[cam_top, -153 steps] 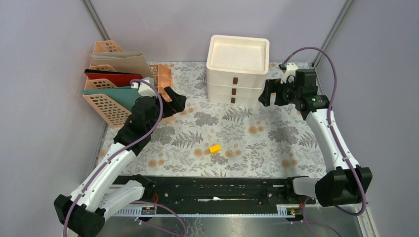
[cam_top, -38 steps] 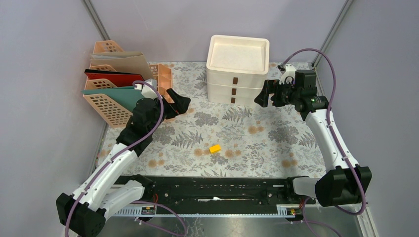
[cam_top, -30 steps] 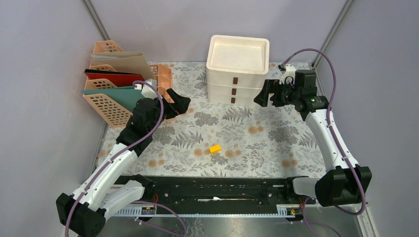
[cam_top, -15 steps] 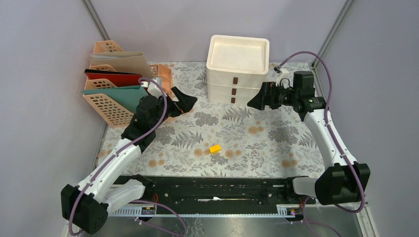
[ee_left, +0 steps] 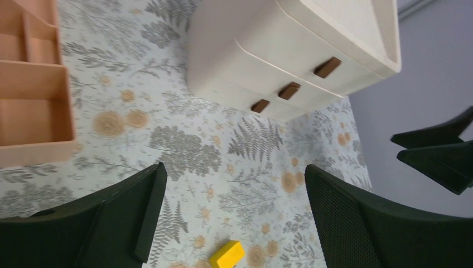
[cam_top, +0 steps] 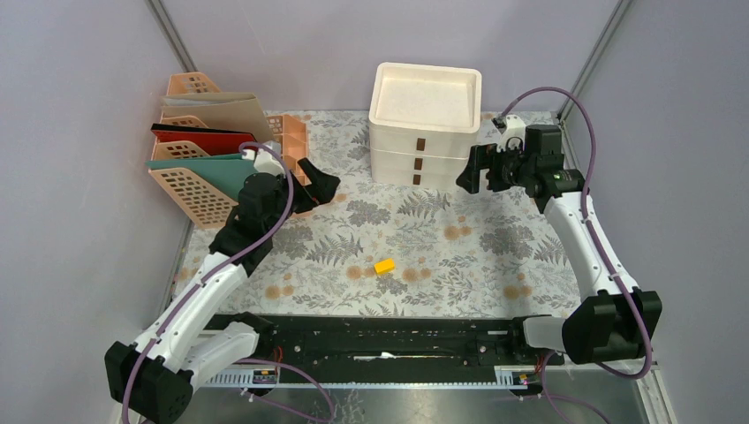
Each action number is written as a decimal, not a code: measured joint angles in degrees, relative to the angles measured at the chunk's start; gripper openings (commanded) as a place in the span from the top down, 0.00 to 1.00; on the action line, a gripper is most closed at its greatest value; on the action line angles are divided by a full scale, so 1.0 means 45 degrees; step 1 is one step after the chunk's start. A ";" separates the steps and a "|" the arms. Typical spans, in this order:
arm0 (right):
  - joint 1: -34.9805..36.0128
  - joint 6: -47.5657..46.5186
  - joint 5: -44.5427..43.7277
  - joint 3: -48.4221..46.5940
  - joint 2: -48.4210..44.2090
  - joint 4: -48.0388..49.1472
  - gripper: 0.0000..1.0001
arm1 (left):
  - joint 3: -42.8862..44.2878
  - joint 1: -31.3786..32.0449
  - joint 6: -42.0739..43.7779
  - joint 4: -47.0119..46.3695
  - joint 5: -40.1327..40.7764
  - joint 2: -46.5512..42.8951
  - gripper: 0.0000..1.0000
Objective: Organize the desk
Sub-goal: Reset both arms
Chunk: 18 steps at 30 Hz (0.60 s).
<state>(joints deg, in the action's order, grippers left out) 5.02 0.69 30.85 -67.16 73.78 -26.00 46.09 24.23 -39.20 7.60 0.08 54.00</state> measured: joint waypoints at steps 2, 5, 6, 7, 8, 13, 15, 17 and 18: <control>-0.0034 -0.0578 -0.1462 -0.0160 0.0049 -0.0141 0.00 | 0.0083 -0.0209 0.0199 0.0296 0.0291 -0.0175 0.01; -0.0194 -0.1399 -0.3347 -0.0253 0.0194 -0.0141 0.00 | 0.0306 -0.0554 0.0481 0.0714 0.0597 -0.0253 0.01; -0.0257 -0.1695 -0.3993 -0.0257 0.0277 -0.0121 0.00 | 0.0345 -0.0636 0.0529 0.0763 0.0656 -0.0253 0.01; -0.0325 -0.2030 -0.4770 -0.0253 0.0466 -0.0087 0.00 | 0.0350 -0.0724 0.0593 0.0787 0.0704 -0.0253 0.01; -0.0389 -0.2249 -0.5299 -0.0253 0.0675 -0.0073 0.00 | 0.0350 -0.0801 0.0622 0.0811 0.0733 -0.0253 0.01; -0.0588 -0.2953 -0.6261 -0.0253 0.1447 -0.0296 0.00 | 0.0350 -0.0903 0.0670 0.1078 0.0748 -0.0219 0.01; -0.0617 -0.2943 -0.5790 -0.0287 0.1549 -0.0612 0.00 | 0.0350 -0.0903 0.0636 0.1064 0.0714 -0.0223 0.01; -0.0617 -0.2686 -0.5008 -0.0481 0.1681 -0.1010 0.00 | 0.0345 -0.0903 0.0529 0.1039 0.0709 -0.0223 0.01; -0.0617 -0.2433 -0.4522 -0.0631 0.1749 -0.1156 0.00 | 0.0340 -0.0903 0.0437 0.0996 0.0733 -0.0228 0.01</control>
<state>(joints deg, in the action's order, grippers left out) 2.24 -10.26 10.50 -70.00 81.65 -31.20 47.62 20.16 -37.23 12.08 3.38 52.97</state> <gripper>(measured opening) 0.994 0.987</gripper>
